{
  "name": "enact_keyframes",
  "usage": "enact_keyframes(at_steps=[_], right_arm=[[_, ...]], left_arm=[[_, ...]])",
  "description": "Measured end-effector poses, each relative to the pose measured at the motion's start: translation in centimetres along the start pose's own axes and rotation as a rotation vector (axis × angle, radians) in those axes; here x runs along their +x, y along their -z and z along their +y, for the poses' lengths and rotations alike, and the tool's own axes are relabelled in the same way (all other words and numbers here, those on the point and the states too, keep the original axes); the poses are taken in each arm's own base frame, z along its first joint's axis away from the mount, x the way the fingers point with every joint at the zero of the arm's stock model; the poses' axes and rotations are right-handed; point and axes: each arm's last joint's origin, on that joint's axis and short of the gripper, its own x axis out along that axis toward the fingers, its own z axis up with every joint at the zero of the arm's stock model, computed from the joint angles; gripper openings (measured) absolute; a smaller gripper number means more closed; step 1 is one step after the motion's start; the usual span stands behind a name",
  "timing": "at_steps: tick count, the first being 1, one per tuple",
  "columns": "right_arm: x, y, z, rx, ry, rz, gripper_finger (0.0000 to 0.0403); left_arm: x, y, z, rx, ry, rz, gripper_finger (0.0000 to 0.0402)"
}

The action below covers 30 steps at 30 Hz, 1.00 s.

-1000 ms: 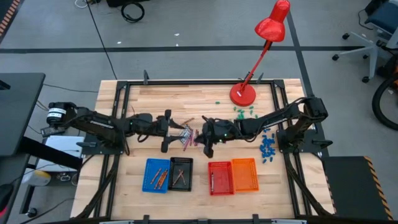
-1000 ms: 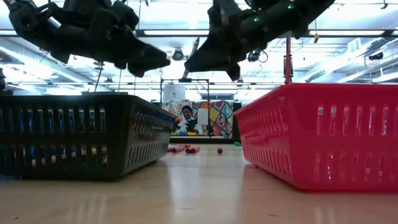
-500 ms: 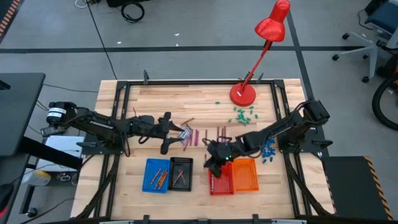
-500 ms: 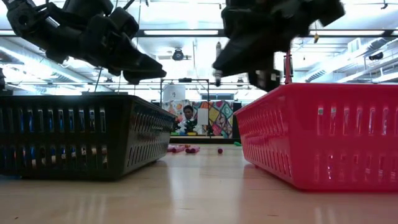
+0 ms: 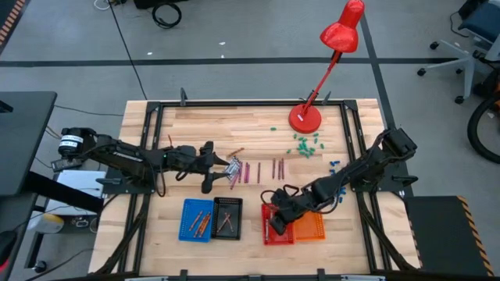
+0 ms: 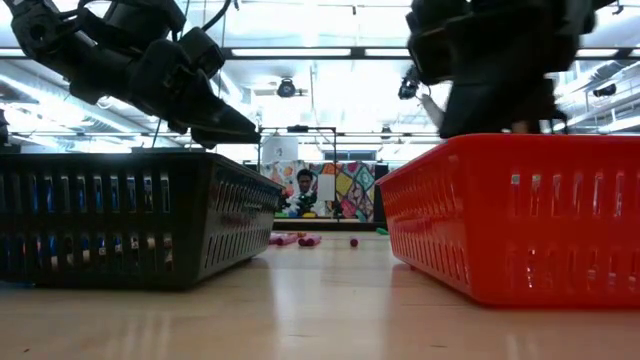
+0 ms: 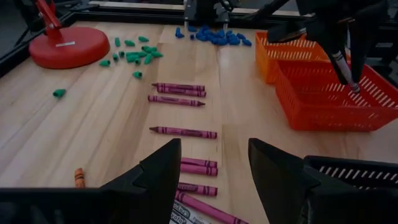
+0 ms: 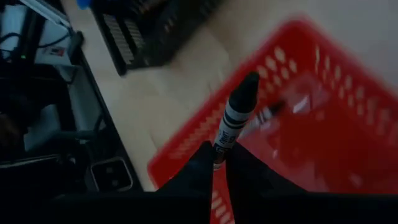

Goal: Sort crayons
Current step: Put the black crayon into the red basket, then put the orange crayon into the blue basket

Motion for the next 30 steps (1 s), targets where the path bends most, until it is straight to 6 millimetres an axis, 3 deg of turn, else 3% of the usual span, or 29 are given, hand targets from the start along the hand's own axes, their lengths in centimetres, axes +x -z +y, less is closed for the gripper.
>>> enact_keyframes(at_steps=[8,18,22,30], right_arm=[[0.0,0.8,-0.6,0.159,0.059,0.121,0.0055],[-0.1,0.4,-1.0,0.190,0.072,0.164,0.0110],[-0.5,-0.5,-1.0,0.136,0.056,0.138,0.0121],[-3.7,-3.5,-1.0,-0.060,0.064,-0.012,0.0119]], left_arm=[[0.0,0.0,0.0,-0.041,0.000,0.003,0.0201],[0.0,0.1,0.0,-0.063,-0.001,0.015,0.0201],[0.1,0.5,0.0,-0.091,-0.004,0.045,0.0201],[1.0,2.7,0.3,-0.136,-0.058,0.199,0.0181]])
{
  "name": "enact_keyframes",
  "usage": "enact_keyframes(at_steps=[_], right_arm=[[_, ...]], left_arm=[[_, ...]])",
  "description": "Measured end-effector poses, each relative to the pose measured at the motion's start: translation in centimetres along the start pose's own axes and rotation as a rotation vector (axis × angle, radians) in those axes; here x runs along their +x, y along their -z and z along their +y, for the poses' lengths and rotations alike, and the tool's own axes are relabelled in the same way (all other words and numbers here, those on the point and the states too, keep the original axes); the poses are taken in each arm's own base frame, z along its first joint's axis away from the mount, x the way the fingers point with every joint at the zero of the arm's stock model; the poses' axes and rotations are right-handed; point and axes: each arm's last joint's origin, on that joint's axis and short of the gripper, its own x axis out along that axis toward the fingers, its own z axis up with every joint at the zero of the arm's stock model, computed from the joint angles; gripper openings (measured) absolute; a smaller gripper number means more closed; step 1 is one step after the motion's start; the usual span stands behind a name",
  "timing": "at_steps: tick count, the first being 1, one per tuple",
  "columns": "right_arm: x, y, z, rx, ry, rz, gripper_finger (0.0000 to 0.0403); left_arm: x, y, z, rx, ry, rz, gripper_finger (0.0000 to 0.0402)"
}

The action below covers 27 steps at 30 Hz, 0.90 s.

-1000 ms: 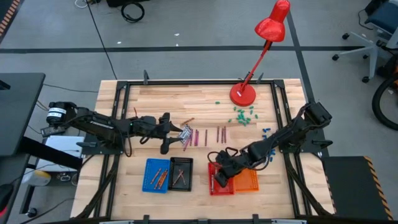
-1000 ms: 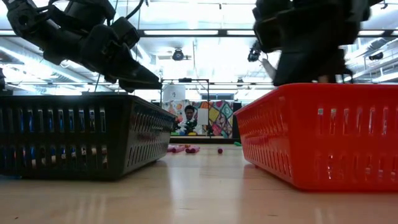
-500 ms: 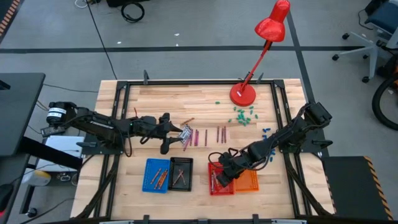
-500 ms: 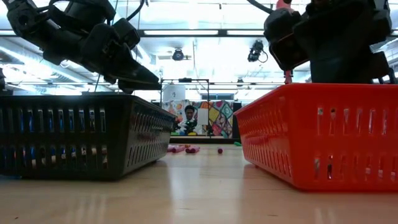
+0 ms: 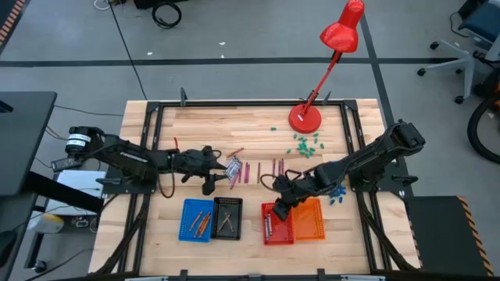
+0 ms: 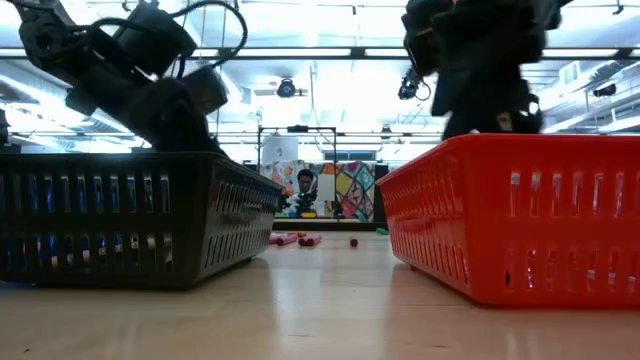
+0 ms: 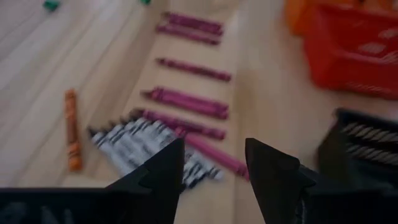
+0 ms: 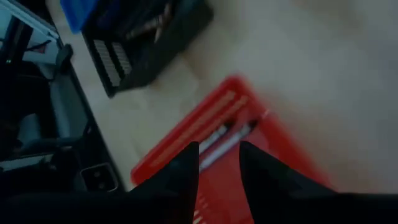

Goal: Sort crayons
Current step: Put the orange crayon into the blue basket

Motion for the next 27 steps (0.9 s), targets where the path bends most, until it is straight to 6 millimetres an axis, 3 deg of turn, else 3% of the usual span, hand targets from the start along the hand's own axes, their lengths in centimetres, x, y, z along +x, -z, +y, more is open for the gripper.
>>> enact_keyframes(at_steps=[8,17,27], right_arm=[[-0.2,-2.2,-1.7,-0.234,0.183,-0.232,0.0119],[1.0,-2.8,-6.4,-0.233,0.326,-0.233,0.0119],[0.9,-3.5,-6.4,-0.347,0.305,-0.294,0.0119]], left_arm=[[1.3,0.9,1.8,-0.013,-0.180,0.049,0.0171],[3.4,-1.2,3.9,0.019,-0.254,0.065,0.0171],[6.4,-2.5,6.8,0.050,-0.326,0.112,0.0171]])
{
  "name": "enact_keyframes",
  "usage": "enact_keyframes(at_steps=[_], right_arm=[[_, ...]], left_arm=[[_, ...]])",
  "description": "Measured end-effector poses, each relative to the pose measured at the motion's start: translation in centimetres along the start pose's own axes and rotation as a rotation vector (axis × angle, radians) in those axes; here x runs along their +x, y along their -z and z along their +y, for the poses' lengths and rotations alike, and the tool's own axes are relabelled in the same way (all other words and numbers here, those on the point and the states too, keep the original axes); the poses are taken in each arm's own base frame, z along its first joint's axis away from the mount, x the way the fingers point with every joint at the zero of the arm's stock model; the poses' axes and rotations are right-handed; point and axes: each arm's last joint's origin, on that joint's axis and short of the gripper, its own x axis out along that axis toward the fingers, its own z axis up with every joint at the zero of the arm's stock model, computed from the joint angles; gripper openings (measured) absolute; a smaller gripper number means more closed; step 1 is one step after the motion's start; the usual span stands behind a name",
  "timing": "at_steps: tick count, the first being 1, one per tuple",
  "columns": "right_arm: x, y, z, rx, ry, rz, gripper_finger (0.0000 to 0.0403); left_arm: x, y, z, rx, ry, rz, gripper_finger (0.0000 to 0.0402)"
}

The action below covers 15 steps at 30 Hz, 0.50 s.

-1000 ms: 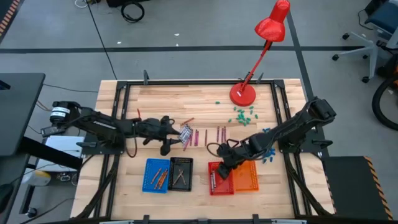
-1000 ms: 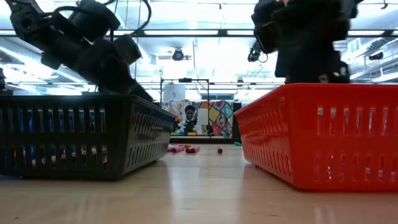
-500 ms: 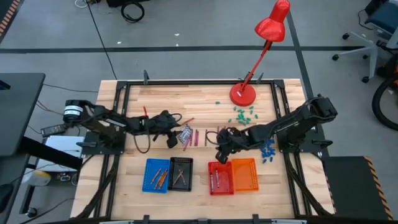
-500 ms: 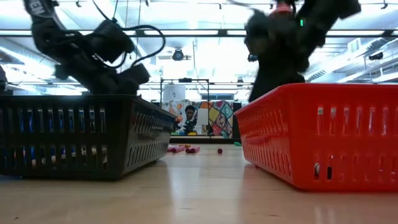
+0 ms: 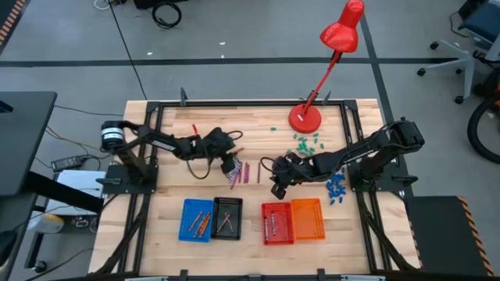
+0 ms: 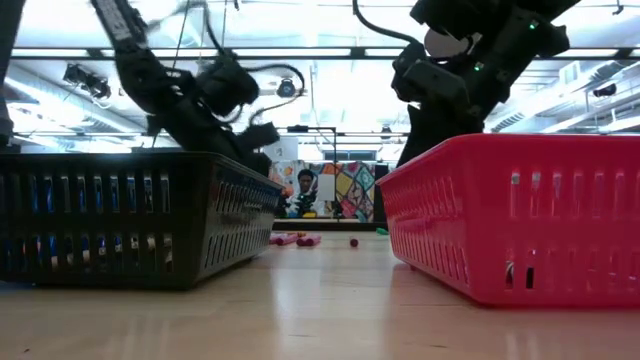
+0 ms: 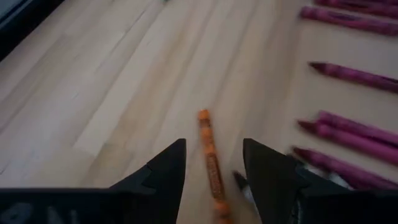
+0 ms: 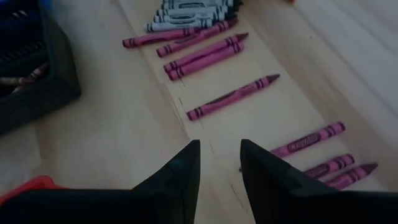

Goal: Sort crayons
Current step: Put the orange crayon into the blue basket

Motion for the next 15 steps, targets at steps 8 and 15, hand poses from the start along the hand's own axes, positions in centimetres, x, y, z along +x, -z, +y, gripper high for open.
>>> enact_keyframes(at_steps=[8,15], right_arm=[[0.4,-1.0,-0.8,-0.079,-0.045,-0.014,0.0119],[0.7,-2.1,-1.6,-0.146,-0.076,-0.044,0.0119]], left_arm=[[2.5,0.7,1.3,-0.028,0.023,0.049,0.0171],[2.9,1.1,2.2,-0.065,0.040,0.073,0.0155]])
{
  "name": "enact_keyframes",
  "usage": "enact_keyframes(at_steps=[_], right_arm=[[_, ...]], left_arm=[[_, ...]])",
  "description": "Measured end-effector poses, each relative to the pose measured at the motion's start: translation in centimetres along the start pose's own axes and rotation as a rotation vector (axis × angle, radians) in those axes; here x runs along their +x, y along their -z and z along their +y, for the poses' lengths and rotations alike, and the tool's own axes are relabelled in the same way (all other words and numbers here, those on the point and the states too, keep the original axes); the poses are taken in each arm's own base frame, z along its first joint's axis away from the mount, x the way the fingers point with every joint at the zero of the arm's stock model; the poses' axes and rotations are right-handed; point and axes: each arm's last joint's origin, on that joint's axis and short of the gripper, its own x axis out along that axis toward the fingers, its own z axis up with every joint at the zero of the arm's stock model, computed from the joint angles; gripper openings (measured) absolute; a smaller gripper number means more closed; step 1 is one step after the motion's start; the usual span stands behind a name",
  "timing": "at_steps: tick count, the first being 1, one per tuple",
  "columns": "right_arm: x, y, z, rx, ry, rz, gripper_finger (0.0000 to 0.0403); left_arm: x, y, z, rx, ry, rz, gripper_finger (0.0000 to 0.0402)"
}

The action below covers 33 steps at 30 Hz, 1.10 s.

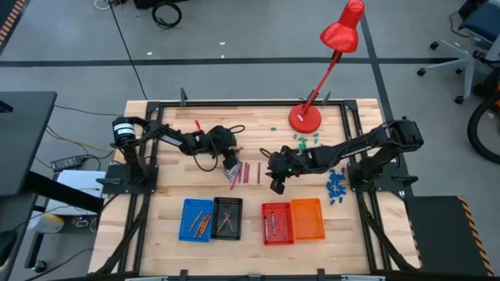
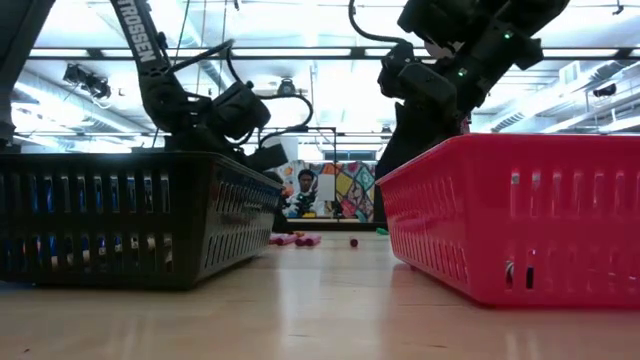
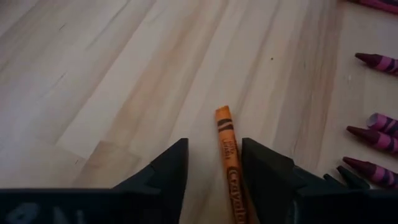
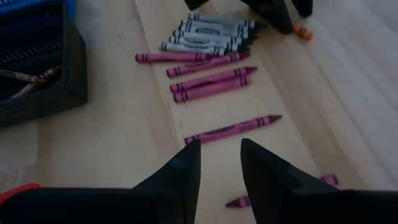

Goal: Sort crayons
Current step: Put the orange crayon into the blue basket

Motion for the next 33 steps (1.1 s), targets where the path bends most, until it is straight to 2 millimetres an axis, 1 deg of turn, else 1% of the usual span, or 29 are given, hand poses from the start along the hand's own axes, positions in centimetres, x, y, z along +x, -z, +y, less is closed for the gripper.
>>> enact_keyframes(at_steps=[3,9,12,18,23,29,33], right_arm=[[0.1,-0.4,-0.2,-0.039,-0.007,-0.026,0.0119],[0.0,-1.1,0.0,-0.100,-0.026,-0.098,0.0119],[0.0,-1.2,-0.1,-0.129,-0.005,-0.114,0.0119],[0.0,-1.3,-0.2,-0.156,0.018,-0.121,0.0119],[0.0,-1.3,-0.2,-0.156,0.021,-0.122,0.0119],[0.0,-1.4,-0.2,-0.151,0.038,-0.143,0.0119],[0.0,-1.5,-0.2,-0.158,0.036,-0.150,0.0119]], left_arm=[[0.0,0.1,0.0,-0.008,0.001,0.015,0.0125],[0.0,0.4,0.0,-0.021,0.005,0.040,0.0050],[0.0,0.5,0.0,-0.027,0.007,0.045,0.0023],[-0.4,0.2,-0.1,-0.052,0.012,0.036,0.0021],[-1.7,-0.1,-0.7,-0.045,0.027,0.059,0.0027],[-4.2,-1.3,-2.1,-0.034,0.068,0.041,0.0029],[-6.6,-1.9,-3.5,-0.040,0.074,0.038,0.0030]])
